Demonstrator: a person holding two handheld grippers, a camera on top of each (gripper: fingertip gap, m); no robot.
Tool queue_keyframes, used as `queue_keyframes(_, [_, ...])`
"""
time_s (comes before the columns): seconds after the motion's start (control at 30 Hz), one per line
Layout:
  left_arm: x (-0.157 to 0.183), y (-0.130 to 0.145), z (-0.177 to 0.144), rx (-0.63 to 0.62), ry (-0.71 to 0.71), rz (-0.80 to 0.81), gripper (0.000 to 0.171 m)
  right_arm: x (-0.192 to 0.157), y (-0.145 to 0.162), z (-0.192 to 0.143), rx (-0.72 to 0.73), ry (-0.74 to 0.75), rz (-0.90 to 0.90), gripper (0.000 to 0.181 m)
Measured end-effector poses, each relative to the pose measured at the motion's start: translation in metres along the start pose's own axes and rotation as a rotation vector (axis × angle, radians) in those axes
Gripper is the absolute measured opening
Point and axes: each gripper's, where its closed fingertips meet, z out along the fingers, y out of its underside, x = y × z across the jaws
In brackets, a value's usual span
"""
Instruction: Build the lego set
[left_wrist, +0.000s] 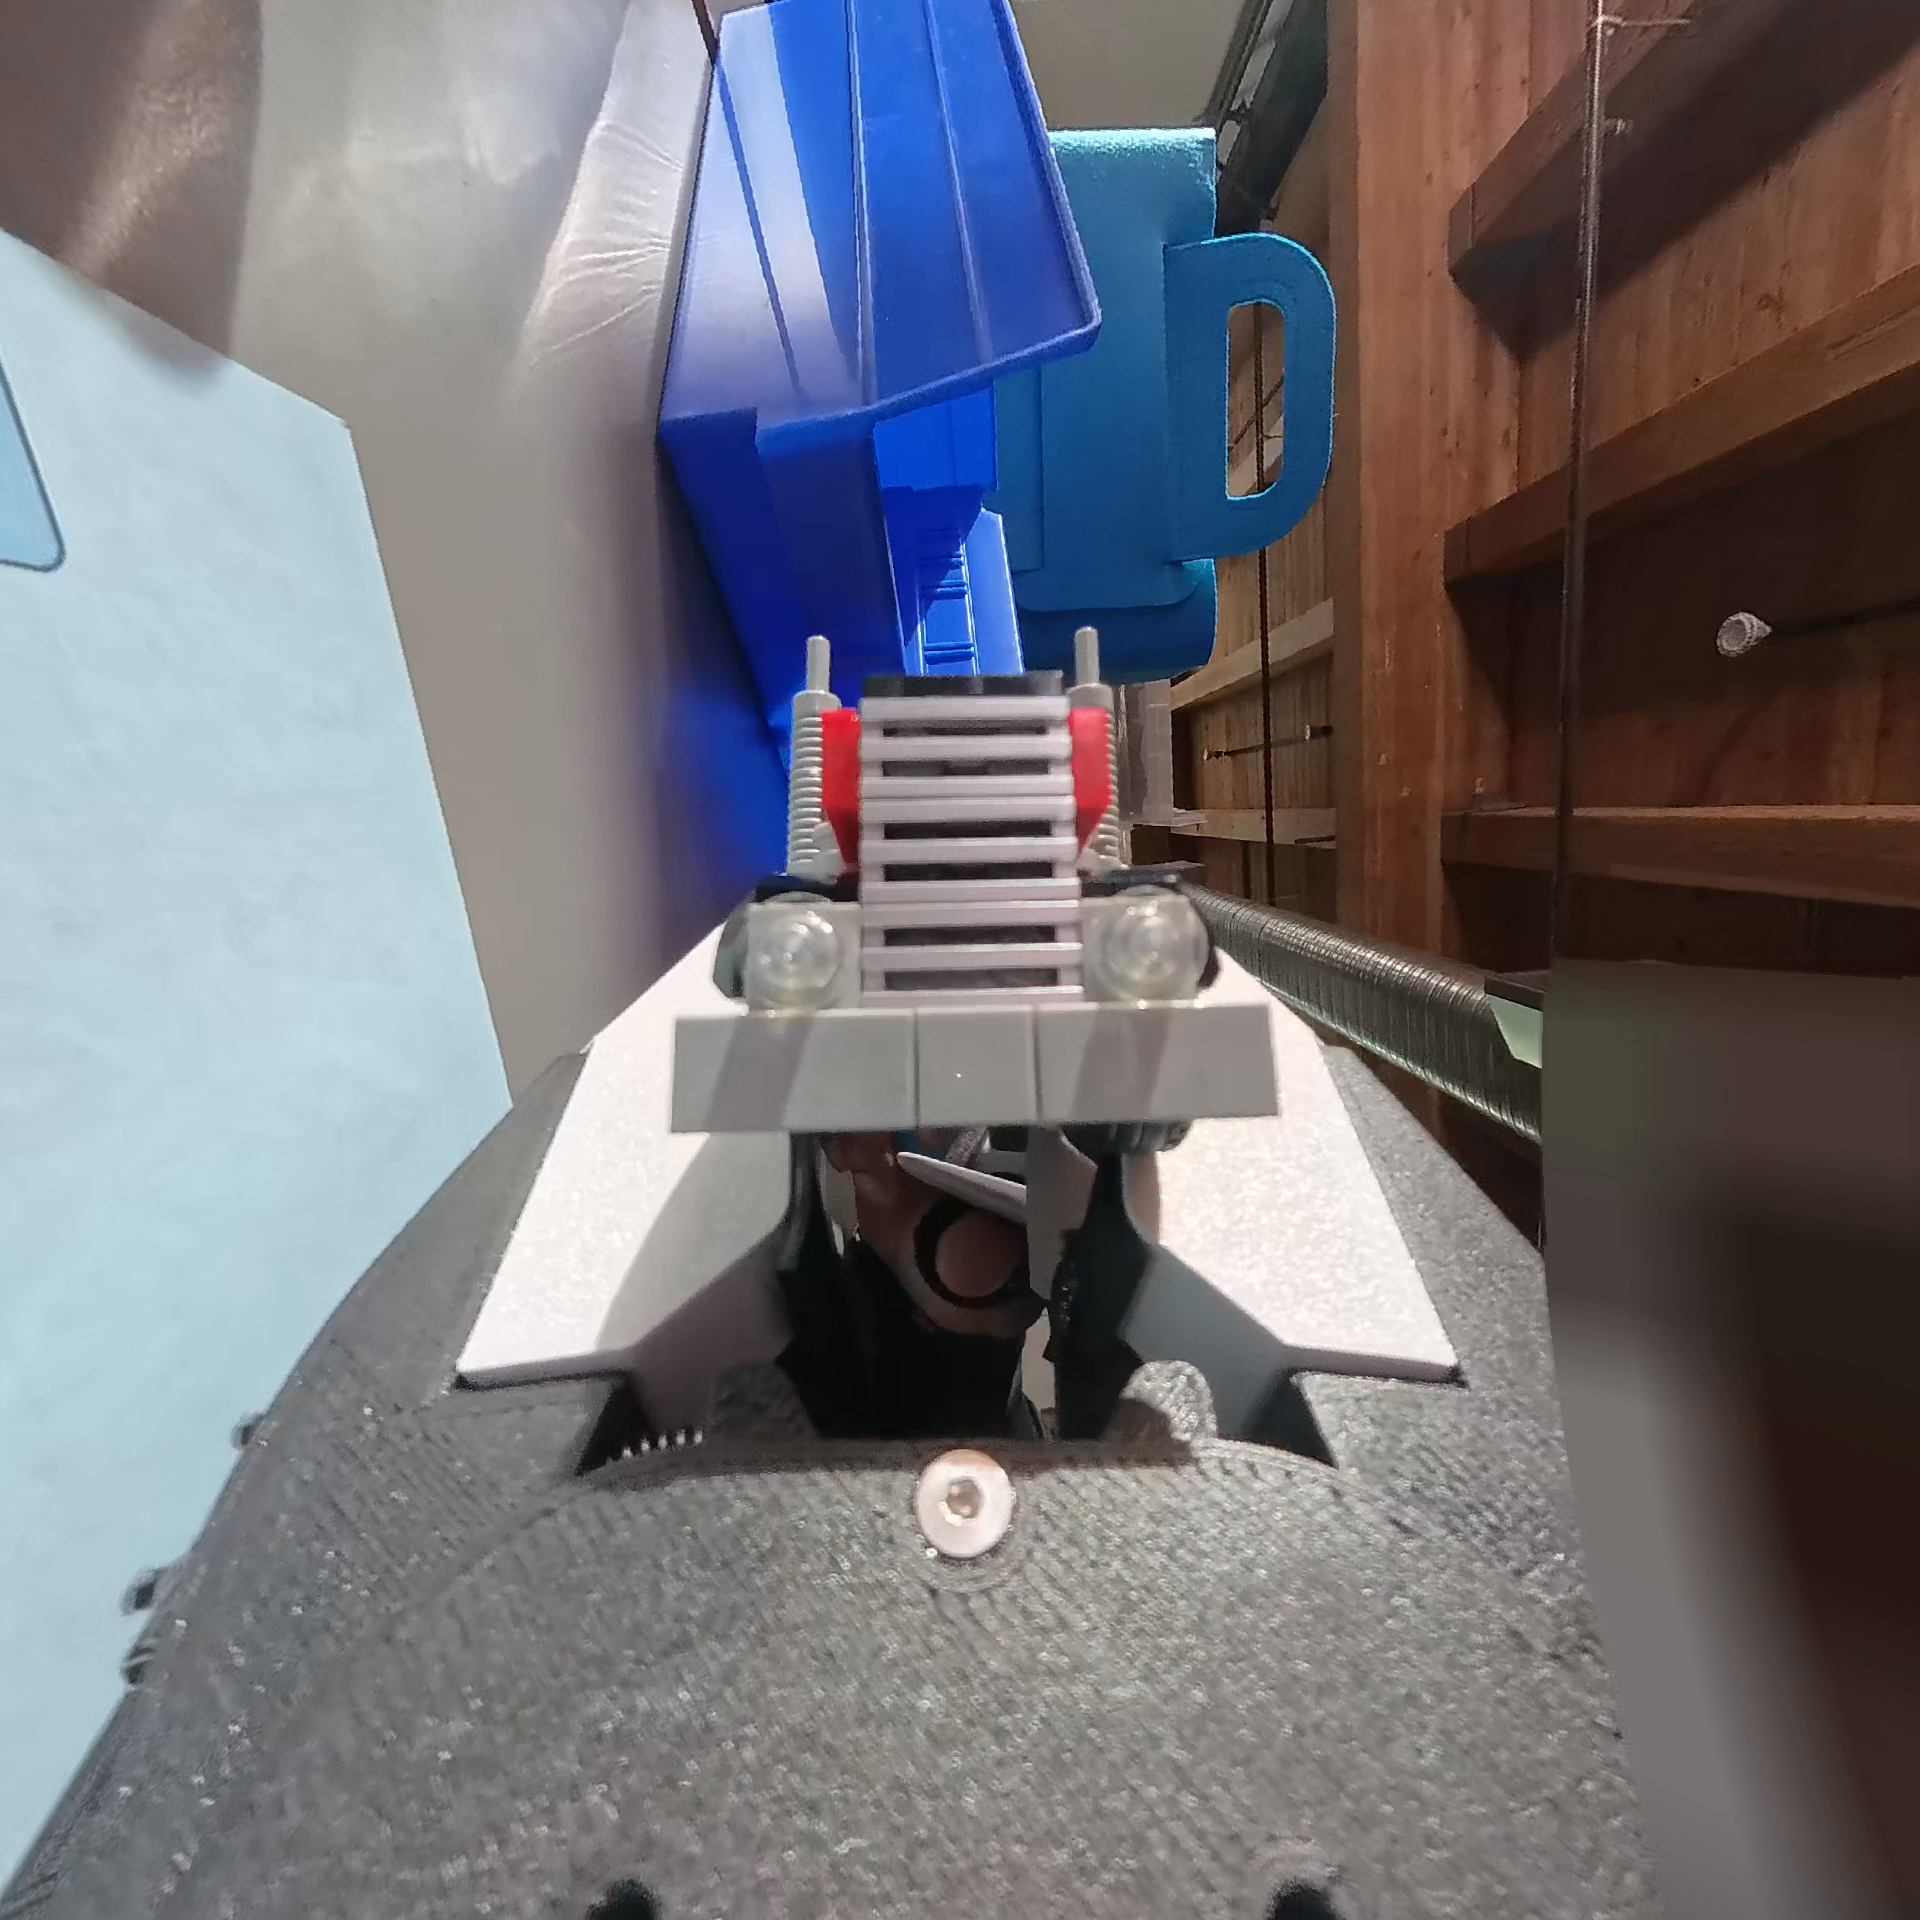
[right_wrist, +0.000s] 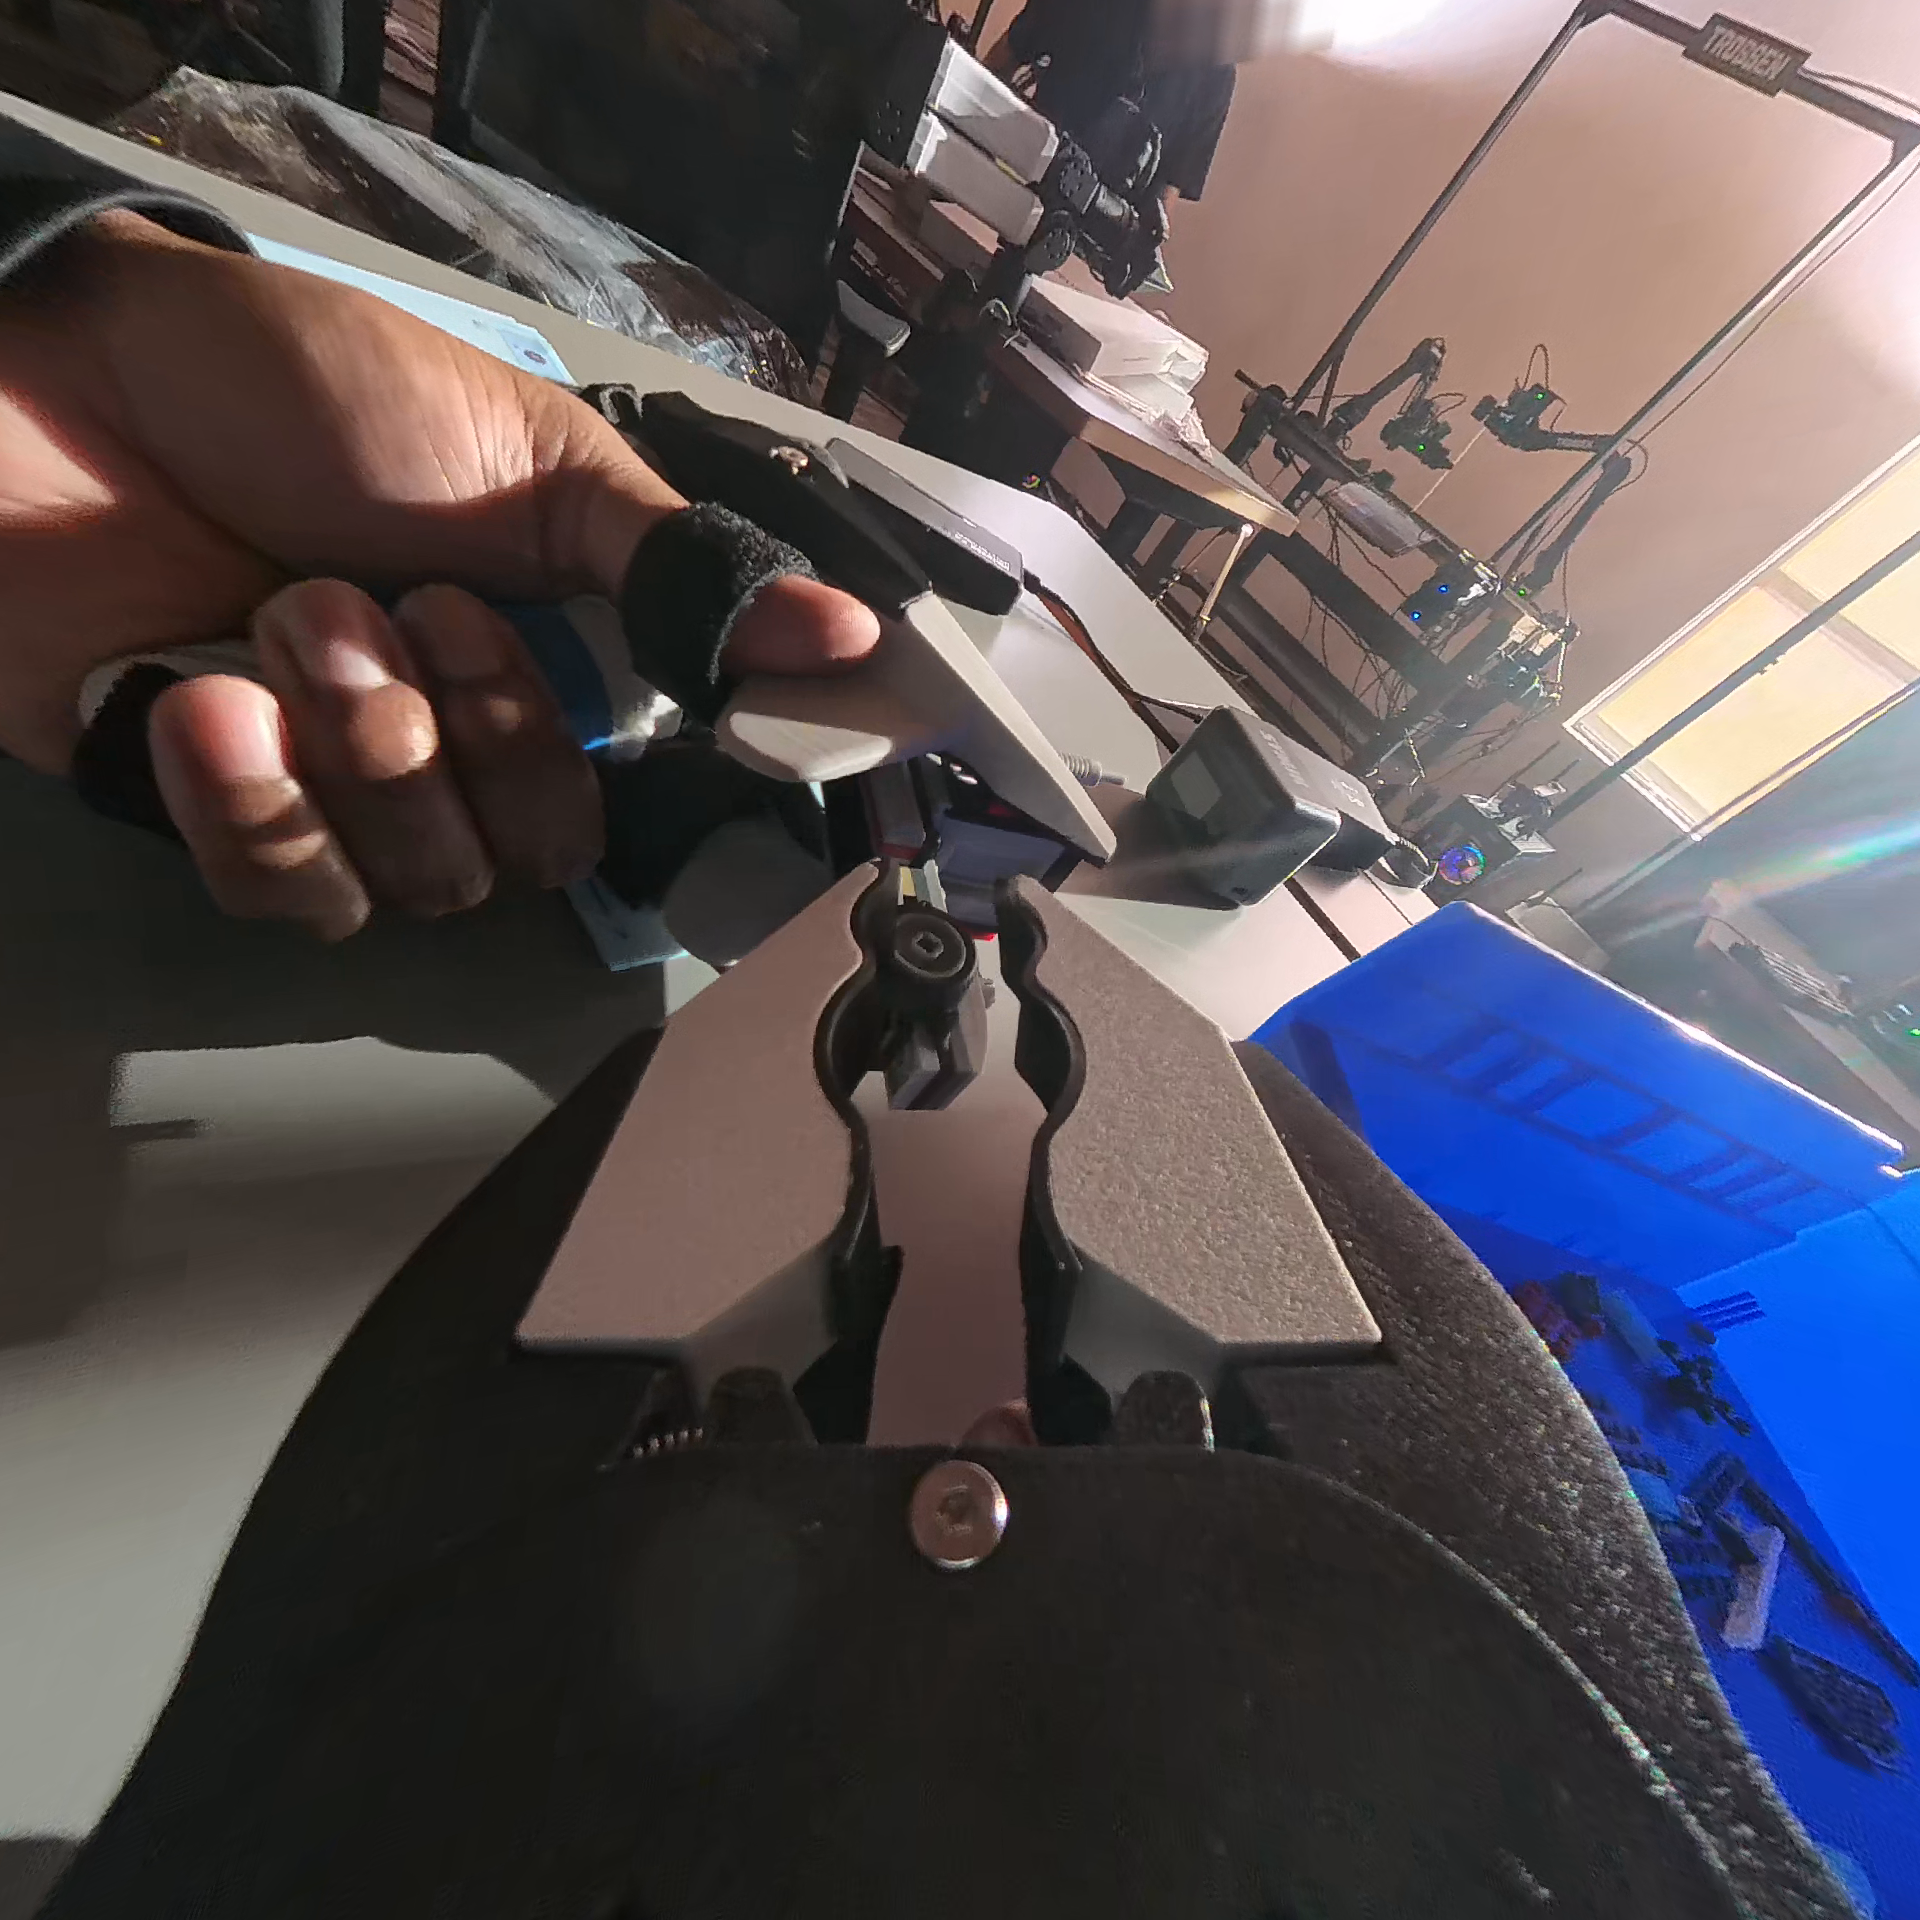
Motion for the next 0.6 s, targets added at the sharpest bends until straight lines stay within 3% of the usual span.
queue_keyframes(0.6, [0.0030,0.0007,0.0003,0.010,0.018,-0.034,0.054,0.0013,-0.0047,-0.0012,0.027,0.010,0.008,0.023])
